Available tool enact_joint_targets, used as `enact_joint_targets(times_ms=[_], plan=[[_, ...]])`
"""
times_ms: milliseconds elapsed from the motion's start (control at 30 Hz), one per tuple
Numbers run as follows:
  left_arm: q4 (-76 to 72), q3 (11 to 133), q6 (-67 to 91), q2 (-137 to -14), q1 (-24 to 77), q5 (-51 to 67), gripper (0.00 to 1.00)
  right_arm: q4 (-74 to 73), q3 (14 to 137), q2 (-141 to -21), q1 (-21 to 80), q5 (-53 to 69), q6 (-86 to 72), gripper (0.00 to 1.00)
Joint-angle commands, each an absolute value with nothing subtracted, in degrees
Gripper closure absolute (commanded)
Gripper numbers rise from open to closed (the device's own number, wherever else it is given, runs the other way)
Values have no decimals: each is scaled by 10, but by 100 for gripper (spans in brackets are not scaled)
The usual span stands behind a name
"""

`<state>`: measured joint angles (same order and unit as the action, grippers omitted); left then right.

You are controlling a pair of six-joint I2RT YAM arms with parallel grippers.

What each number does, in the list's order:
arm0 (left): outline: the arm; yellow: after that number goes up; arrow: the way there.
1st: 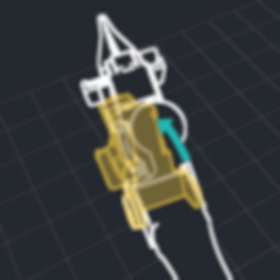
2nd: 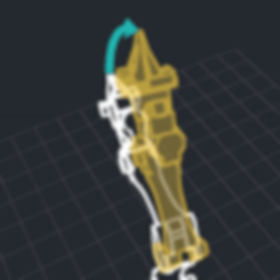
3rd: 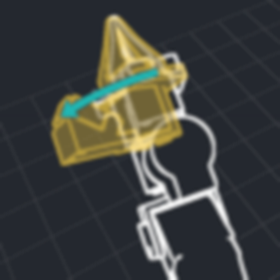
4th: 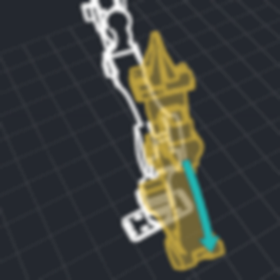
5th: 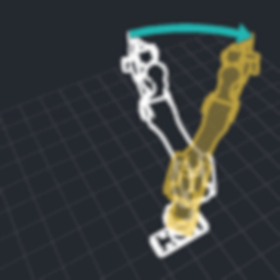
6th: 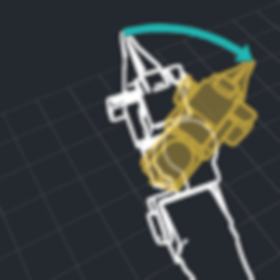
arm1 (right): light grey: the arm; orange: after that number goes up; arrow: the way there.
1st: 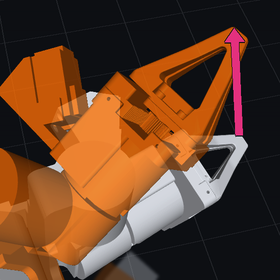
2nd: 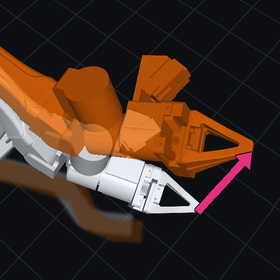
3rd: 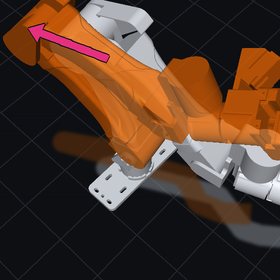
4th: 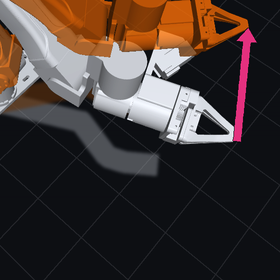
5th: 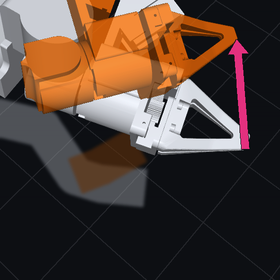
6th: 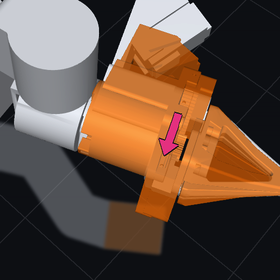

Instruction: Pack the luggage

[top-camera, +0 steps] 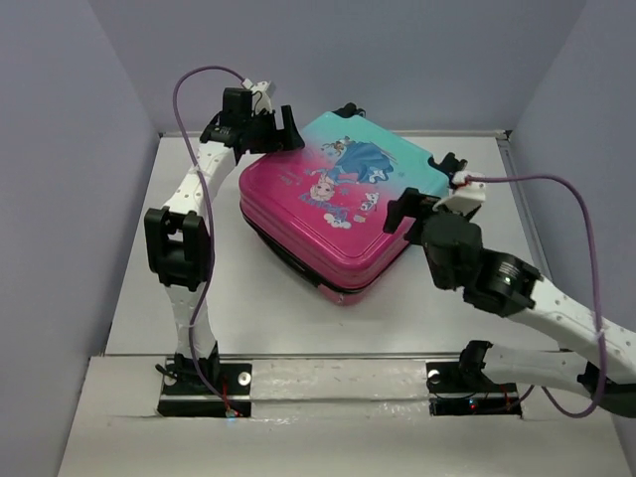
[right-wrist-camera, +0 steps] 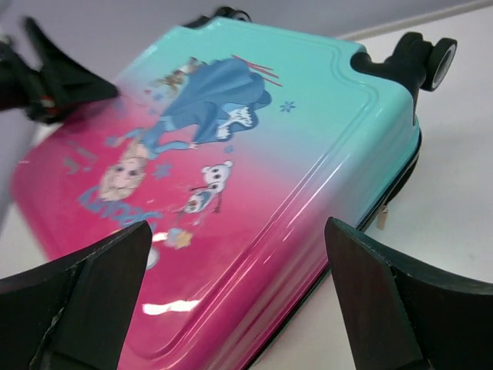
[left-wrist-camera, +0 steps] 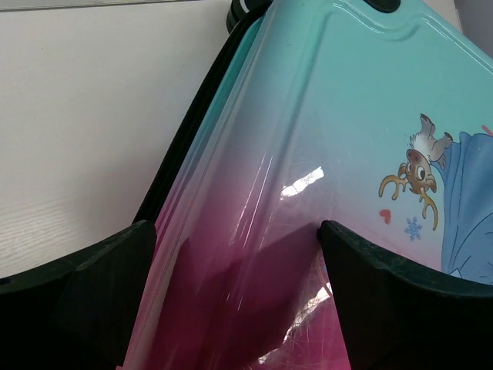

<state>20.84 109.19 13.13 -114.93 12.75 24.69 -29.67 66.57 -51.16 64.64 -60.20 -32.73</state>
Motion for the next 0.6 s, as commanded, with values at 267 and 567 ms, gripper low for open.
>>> enact_joint_targets(times_ms=[267,567], plan=[[179,1040,127,-1107,128,297,1,-210,535,-501,247,-231,-302,0],[76,836,188,-1001,160,321,2,-63,484,-609,149,22,-340,0]])
